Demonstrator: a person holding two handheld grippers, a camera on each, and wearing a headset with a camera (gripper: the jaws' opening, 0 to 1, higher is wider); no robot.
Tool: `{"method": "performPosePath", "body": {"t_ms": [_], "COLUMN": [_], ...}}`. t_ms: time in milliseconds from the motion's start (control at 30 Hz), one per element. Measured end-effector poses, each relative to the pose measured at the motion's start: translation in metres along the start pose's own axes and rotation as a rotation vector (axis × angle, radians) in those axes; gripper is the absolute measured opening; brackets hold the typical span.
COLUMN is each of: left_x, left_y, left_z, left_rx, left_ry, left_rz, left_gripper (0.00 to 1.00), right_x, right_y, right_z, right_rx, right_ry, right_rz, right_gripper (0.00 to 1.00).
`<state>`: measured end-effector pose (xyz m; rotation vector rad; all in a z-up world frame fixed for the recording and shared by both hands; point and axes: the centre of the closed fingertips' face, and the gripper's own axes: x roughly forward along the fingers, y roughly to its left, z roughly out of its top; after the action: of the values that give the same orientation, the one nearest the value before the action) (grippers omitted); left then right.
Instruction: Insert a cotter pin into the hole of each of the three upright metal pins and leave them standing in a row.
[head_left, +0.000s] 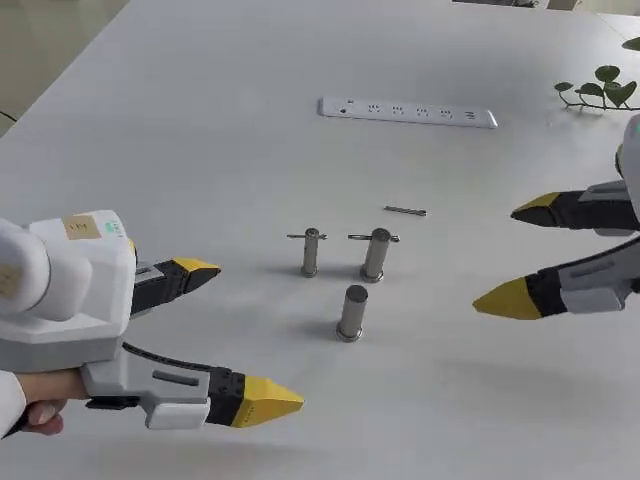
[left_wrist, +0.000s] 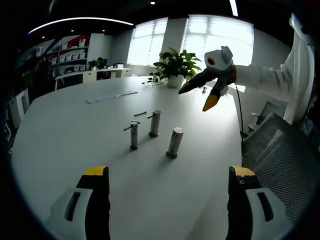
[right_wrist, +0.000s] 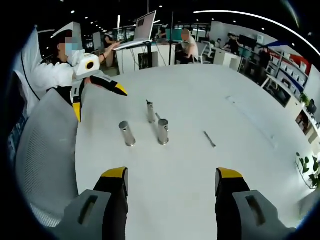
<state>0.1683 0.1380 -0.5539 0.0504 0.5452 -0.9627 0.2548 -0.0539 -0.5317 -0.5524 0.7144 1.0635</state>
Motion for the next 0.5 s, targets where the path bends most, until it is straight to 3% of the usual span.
{"method": "performPosePath", "body": {"t_ms": [100, 233, 367, 500], "left_x": [-0.002, -0.003, -0.002, 0.0], "left_y": [0.002, 0.002, 0.004, 0.005], "left_z": [-0.002, -0.007, -0.008, -0.004], "left_rx": [-0.015, -0.035, -0.062, -0.069], "left_ry": [-0.003, 0.01, 0.001, -0.012], "left_rz": [0.013, 0.013, 0.022, 0.021], "left_gripper": [0.99, 0.99, 0.99, 0.99], "right_x": [0.007, 0.023, 0.039, 0.055], "right_y": [-0.017, -0.019, -0.031, -0.039], "right_z": [0.006, 0.014, 0.018, 0.023], "right_rx": [-0.057, -0.074, -0.125, -0.127], "right_ry": [0.038, 0.065, 0.103, 0.119], "right_rz": [0.013, 0.088, 0.107, 0.117], "right_gripper": [0.63, 0.57, 0.56, 0.5]}}
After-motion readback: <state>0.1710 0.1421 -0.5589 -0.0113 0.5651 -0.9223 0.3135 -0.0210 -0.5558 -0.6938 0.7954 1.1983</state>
